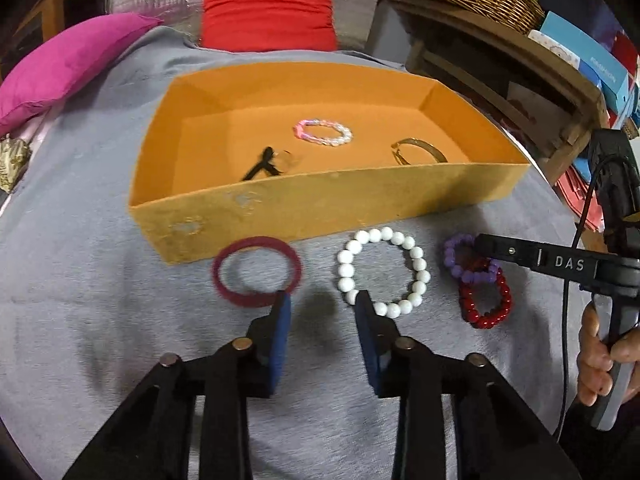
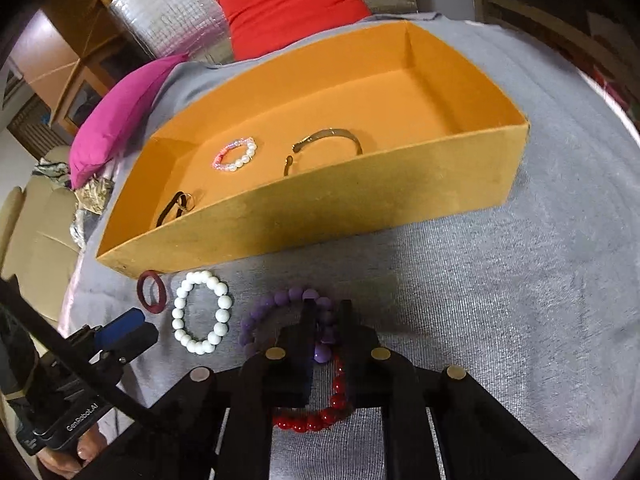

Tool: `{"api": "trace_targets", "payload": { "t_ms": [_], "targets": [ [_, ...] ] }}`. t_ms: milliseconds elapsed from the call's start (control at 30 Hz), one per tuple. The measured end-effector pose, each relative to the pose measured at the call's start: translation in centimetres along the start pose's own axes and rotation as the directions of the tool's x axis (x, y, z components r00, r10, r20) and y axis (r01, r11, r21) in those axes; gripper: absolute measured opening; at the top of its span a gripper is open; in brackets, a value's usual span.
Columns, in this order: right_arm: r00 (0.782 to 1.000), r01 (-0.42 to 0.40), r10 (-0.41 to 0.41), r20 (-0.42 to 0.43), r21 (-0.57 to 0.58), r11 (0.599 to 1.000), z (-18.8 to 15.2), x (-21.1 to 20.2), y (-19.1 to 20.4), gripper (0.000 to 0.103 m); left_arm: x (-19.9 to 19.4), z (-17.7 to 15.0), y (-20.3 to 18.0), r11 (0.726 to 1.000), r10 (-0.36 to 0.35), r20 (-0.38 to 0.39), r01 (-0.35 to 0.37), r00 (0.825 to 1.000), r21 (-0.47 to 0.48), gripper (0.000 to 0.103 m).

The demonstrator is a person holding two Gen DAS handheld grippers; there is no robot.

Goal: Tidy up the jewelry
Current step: 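Grasp the white pearl bracelet with the left tool while the right tool grasps the purple bead bracelet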

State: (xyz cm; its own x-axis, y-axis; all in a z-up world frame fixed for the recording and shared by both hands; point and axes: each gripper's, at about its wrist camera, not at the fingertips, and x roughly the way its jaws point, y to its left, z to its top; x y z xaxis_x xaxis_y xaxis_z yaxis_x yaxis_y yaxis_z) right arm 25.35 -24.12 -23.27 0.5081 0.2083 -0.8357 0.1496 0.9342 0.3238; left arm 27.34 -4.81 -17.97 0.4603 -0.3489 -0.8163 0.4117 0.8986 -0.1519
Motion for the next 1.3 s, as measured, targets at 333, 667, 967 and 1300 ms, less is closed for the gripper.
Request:
{"api": "trace_targets", "payload": {
  "t_ms": [333, 667, 967, 1300],
  "targets": [
    [0.991, -0.072, 0.067, 0.117, 0.036, 0.997, 0.0, -3.1, -0.3, 0.010, 1.4, 0.5, -1.0, 0.997, -0.067, -0.029, 0.066, 0.997, -0.030, 0.030],
    [0.983, -0.117, 0.105, 0.151, 0.071, 0.991, -0.3, -5.2, -1.6, 0.010, 3.2, 1.4, -1.5, 0.991, -0.122, -0.041, 0.119, 0.992, -0.064, 0.017],
    [0.986, -0.096, 0.078, 0.146, 0.120, 0.988, -0.3, -4.8, -2.7, 0.010, 3.1, 0.3, -3.7, 0.995, -0.081, -0.078, 0.086, 0.994, 0.057, 0.012],
    [0.989, -0.070, 0.047, 0.141, 0.159, 0.985, -0.1, -4.3, -3.7, 0.010, 1.1, -1.5, -1.0, 0.997, -0.010, -0.072, 0.015, 0.997, 0.077, 0.011]
  ]
}}
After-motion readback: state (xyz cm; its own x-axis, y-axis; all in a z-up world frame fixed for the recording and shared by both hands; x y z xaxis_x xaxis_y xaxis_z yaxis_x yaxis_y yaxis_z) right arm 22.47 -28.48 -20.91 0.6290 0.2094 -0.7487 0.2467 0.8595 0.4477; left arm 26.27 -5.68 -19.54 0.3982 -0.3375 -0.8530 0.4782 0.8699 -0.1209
